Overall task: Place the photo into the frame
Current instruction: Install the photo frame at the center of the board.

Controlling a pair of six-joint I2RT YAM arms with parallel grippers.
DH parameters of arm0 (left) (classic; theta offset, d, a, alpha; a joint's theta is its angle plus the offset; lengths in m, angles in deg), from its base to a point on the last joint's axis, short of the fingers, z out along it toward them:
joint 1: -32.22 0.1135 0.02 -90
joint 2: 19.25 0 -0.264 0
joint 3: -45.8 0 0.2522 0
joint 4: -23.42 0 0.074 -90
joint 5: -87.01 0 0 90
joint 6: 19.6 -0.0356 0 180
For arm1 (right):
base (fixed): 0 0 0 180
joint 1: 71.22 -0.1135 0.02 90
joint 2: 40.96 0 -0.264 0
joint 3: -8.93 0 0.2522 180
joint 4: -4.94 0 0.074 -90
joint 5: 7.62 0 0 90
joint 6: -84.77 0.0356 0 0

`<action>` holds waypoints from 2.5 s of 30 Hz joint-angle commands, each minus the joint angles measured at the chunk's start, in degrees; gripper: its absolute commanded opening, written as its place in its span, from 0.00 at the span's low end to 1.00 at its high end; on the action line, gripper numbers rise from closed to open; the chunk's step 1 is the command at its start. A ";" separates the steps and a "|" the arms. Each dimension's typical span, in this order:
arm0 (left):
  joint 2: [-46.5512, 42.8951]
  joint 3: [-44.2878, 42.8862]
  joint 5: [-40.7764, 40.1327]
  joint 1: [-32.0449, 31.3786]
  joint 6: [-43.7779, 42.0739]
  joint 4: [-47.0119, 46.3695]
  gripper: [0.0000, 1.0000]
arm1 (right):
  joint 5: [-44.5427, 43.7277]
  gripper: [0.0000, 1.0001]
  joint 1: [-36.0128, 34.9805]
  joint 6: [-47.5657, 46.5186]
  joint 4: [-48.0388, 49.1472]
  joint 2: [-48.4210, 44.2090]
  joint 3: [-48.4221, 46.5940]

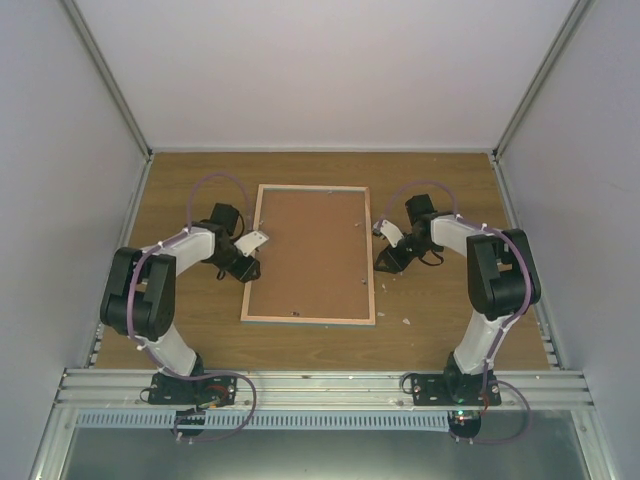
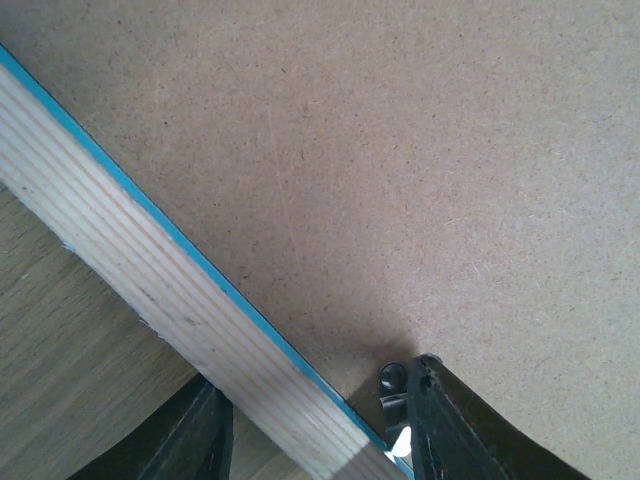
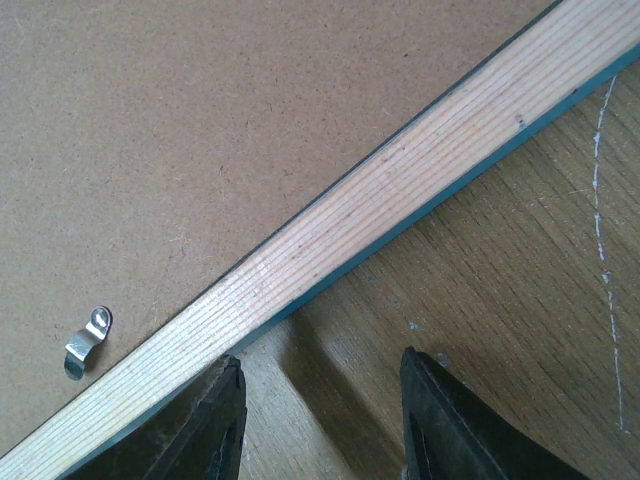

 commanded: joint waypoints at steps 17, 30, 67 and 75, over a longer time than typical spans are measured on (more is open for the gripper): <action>1.57 -2.74 4.54 1.77 -9.08 0.95 0.48 | 4.01 0.46 -0.57 -1.40 -2.85 0.01 -4.46; 0.75 -3.83 3.09 3.00 -3.41 -2.30 0.60 | -0.56 0.83 -4.20 -6.71 -6.18 -10.49 -1.55; 2.15 -1.04 3.57 3.83 -2.42 -5.07 0.58 | -23.45 1.00 -17.30 9.75 2.31 -11.07 8.71; 2.28 -0.10 3.77 4.13 -2.46 -5.75 0.58 | -23.74 0.85 -17.48 10.32 2.79 -8.97 8.83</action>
